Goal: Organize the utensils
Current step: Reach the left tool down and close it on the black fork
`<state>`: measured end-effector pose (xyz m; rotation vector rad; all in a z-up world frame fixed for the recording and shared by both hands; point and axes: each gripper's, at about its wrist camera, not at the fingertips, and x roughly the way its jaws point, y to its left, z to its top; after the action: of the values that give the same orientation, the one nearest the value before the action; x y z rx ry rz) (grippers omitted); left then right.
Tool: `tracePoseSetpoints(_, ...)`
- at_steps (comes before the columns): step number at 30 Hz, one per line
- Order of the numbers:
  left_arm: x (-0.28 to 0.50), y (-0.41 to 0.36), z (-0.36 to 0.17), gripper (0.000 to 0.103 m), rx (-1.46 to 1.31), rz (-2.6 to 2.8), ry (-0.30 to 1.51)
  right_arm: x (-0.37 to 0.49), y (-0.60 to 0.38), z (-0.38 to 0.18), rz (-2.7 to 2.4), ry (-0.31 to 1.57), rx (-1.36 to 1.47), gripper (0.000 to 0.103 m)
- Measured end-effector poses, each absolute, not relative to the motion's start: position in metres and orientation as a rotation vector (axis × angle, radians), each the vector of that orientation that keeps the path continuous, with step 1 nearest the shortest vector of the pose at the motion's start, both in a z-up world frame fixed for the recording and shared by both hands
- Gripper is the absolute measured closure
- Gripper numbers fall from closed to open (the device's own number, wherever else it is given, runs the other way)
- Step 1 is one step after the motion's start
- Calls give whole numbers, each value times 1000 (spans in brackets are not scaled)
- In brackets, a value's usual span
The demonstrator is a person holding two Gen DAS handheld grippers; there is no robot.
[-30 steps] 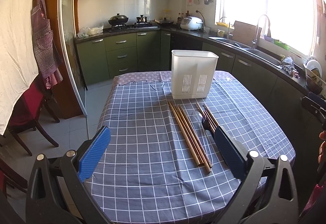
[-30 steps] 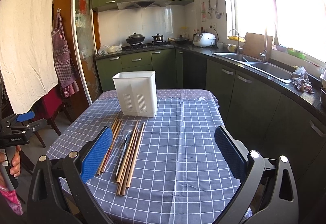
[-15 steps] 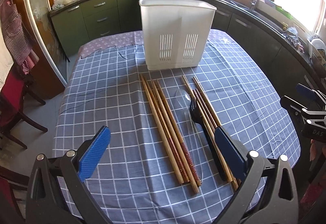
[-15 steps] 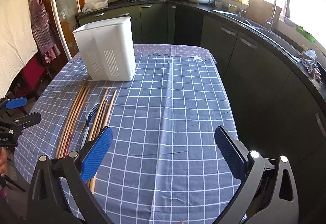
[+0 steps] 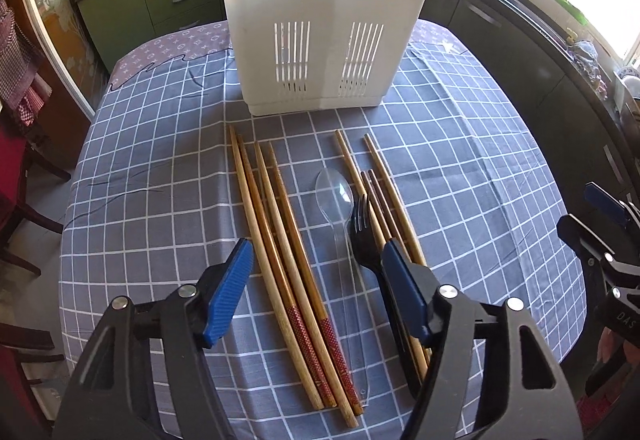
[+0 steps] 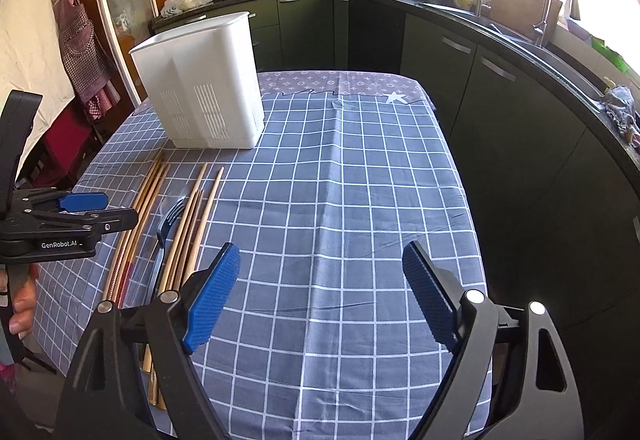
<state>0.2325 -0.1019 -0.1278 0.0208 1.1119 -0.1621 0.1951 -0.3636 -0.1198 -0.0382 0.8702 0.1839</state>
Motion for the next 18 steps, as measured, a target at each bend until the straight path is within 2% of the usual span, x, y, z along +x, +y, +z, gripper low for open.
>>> tracePoseSetpoints(11, 241, -131, -132, 40, 73, -164, 1144, 197, -366, -125, 185, 880, -35, 20)
tracePoseSetpoints(14, 243, -136, -134, 55, 61, -178, 1161, 198, -367, -125, 182, 881, -29, 20)
tracePoseSetpoints(16, 244, -137, -136, 58, 51, -184, 1172, 197, -369, -126, 183, 880, -27, 20)
tracePoseSetpoints(18, 245, -138, -139, 72, 43, -179, 1172, 198, -369, -127, 184, 881, -26, 20)
